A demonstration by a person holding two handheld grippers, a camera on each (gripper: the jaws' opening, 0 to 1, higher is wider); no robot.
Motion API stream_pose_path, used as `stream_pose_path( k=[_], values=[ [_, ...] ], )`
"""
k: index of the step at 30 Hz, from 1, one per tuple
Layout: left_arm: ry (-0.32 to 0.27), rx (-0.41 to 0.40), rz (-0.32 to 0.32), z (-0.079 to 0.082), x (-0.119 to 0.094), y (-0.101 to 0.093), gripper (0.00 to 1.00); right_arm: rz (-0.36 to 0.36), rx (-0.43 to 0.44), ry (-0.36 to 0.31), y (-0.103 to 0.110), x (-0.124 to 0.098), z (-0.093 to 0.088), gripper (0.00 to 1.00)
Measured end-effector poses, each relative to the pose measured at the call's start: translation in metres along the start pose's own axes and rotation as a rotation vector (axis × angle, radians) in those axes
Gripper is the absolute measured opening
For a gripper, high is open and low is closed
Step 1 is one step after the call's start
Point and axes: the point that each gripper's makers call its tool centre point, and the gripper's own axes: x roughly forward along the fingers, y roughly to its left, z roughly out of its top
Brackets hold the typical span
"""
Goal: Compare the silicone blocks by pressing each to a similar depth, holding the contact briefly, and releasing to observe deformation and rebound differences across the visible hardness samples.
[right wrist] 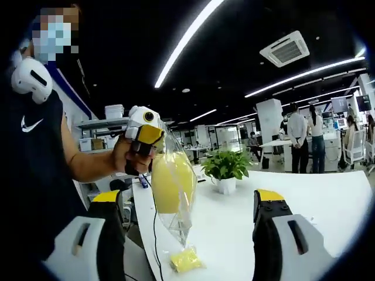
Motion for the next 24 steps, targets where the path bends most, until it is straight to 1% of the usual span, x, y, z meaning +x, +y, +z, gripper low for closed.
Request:
stream_pose_path(
  k=[1,5,8,10,17,20,21,24],
  values=[
    [-0.003,-0.004,-0.002,0.001,-0.001,-0.001,0.0,0.026,0.001,-0.016,0.005,0.002,0.003,0.8],
    [-0.016,-0.042,-0.022,0.003,-0.002,-0.006,0.0,0.061,-0.002,-0.019,0.013,0.008,0.002,0.73],
    [-0.012,-0.04,-0.028,0.006,-0.002,-0.008,0.0,0.098,0.013,-0.046,0.02,0.01,0.008,0.67],
    [-0.013,-0.039,-0.034,0.007,-0.002,-0.01,0.0,0.115,0.015,-0.048,0.023,0.011,0.009,0.63],
    [-0.018,-0.04,-0.044,0.01,-0.003,-0.016,0.0,0.148,0.02,-0.053,0.029,0.015,0.011,0.51],
    [-0.021,-0.039,-0.045,0.011,-0.004,-0.018,0.0,0.153,0.022,-0.063,0.03,0.016,0.013,0.47],
    [-0.023,-0.039,-0.045,0.012,-0.004,-0.018,0.0,0.157,0.028,-0.075,0.031,0.016,0.015,0.46],
    [-0.025,-0.047,-0.049,0.011,-0.005,-0.019,0.0,0.155,0.027,-0.081,0.031,0.017,0.017,0.44]
  ],
)
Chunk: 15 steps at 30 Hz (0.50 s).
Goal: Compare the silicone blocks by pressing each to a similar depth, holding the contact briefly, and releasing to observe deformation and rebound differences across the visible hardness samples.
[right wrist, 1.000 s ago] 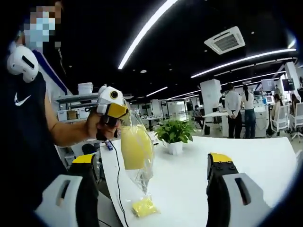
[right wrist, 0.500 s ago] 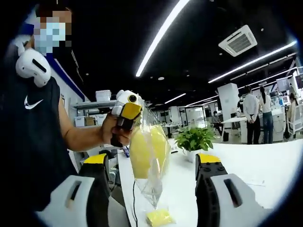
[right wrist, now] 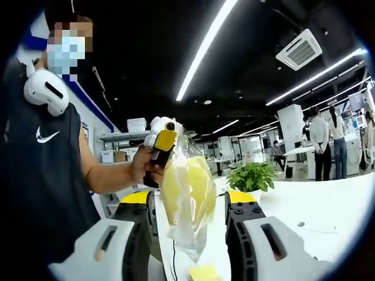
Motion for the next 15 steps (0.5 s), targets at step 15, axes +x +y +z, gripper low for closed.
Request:
stream_pose_path(
  k=[15],
  values=[
    [0.004,-0.015,-0.004,-0.0066,-0.0018,-0.0044,0.0,0.003,-0.004,-0.002,0.0089,0.0038,-0.0028,0.28]
  ],
)
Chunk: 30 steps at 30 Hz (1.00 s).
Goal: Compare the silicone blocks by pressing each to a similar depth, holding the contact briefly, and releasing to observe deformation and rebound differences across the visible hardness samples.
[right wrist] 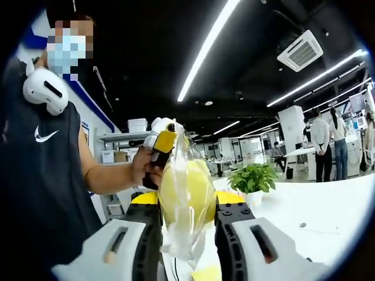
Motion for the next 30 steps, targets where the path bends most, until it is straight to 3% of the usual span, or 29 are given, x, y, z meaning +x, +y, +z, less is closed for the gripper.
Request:
stream_pose_path(
  k=[7,21,30],
  values=[
    [-0.002,0.004,0.003,0.0,0.002,0.0,0.0,-0.004,0.026,0.016,-0.001,-0.003,0.001,0.21],
    [-0.018,0.033,0.051,0.012,0.011,0.011,0.0,0.006,0.069,0.113,-0.018,-0.006,0.012,0.09],
    [-0.009,0.107,0.083,0.01,0.026,0.015,0.0,0.034,0.134,0.165,-0.028,-0.02,0.011,0.04]
  ],
)
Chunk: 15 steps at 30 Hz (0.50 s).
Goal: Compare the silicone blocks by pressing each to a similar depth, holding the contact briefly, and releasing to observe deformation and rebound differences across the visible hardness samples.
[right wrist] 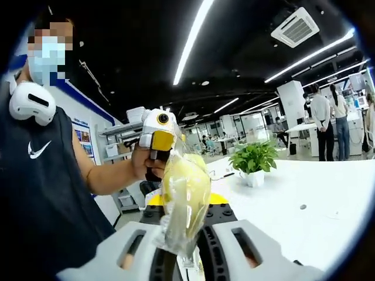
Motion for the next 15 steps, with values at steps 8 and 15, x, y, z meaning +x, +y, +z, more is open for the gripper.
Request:
stream_pose_path(
  k=[8,15],
  values=[
    [-0.003,0.022,0.015,-0.0066,0.0057,0.003,0.0,0.021,0.029,0.027,-0.0038,-0.0057,-0.006,0.03],
    [-0.008,0.017,0.011,-0.0084,0.0033,0.0071,0.0,0.049,0.092,0.046,-0.0003,-0.0054,-0.0097,0.02]
  ],
)
